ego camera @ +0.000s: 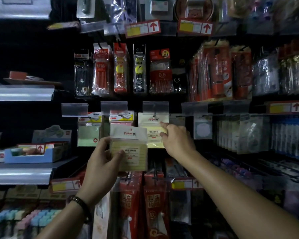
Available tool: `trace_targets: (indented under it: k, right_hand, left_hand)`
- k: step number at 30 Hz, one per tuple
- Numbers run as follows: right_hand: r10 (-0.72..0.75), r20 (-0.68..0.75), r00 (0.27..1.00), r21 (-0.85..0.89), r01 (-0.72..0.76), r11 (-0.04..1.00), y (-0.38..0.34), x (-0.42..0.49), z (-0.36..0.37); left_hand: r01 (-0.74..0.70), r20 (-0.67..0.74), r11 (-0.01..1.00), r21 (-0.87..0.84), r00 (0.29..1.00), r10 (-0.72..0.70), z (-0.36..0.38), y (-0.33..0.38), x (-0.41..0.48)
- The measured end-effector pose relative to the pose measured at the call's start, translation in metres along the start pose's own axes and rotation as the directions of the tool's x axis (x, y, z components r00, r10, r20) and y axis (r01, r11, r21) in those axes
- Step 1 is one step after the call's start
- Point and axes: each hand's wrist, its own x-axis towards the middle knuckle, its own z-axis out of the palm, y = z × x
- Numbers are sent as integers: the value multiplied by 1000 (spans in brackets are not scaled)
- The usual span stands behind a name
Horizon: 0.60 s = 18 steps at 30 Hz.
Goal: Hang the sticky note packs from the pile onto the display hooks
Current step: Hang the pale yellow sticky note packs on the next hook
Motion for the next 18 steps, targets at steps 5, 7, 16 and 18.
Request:
trace_targets:
  k: [5, 7, 16, 18]
  right_hand:
    - [-121, -168, 978, 61, 133, 989, -4, -21, -15]
    - [-191, -191, 963, 324, 246, 914, 1, -35, -13]
    - [-25, -138, 990, 750, 121, 650, 9, -56, 10]
    - [-27, -204, 979, 722, 169, 671, 8, -48, 8]
  left_hand:
    - [29, 19, 999, -45, 999, -28, 15, 3, 4]
    - [59, 36, 994, -97, 998, -56, 23, 3, 6]
    - [-12, -17, 994, -110, 1000, 11, 60, 0, 12]
    - [-45, -70, 996, -81, 997, 40, 64, 0, 20]
